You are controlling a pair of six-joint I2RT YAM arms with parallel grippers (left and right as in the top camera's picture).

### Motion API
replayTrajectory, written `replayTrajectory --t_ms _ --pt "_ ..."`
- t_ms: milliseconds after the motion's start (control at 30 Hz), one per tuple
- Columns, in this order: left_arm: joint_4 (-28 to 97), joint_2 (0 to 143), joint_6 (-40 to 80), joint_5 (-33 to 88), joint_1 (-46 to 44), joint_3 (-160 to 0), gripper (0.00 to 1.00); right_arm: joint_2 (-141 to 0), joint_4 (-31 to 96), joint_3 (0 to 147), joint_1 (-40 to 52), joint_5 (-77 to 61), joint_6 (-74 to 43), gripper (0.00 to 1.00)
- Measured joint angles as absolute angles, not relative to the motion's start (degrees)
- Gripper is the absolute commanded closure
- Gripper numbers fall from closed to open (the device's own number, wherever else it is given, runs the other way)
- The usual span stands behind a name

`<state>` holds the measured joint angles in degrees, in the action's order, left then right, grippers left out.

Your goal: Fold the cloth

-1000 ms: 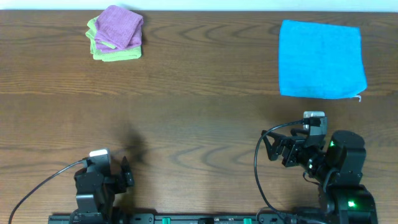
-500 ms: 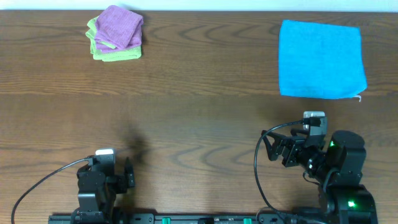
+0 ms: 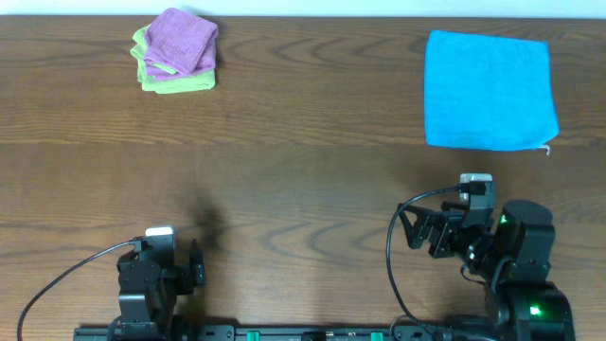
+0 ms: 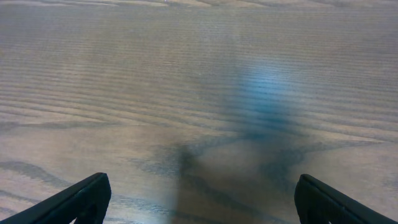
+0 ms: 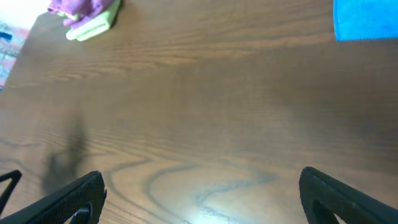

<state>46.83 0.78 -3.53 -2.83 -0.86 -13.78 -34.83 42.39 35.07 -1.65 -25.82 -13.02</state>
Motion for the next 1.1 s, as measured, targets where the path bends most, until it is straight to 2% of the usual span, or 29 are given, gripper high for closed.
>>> replayTrajectory --t_ms 300,667,1100 --pt "46.8 0.6 -3.7 -2.8 -0.9 -13.8 0.05 -22.6 37.4 25.3 -1.6 -18.4 -7.3 0.01" --pt "46.8 0.6 -3.7 -2.8 -0.9 -13.7 0.05 -5.7 38.6 12.6 -1.6 -15.1 3.1 0.01" --pt "46.8 0.6 -3.7 -2.8 -0.9 -13.7 0.05 -1.0 41.8 10.2 0.3 -10.2 5.7 0.01"
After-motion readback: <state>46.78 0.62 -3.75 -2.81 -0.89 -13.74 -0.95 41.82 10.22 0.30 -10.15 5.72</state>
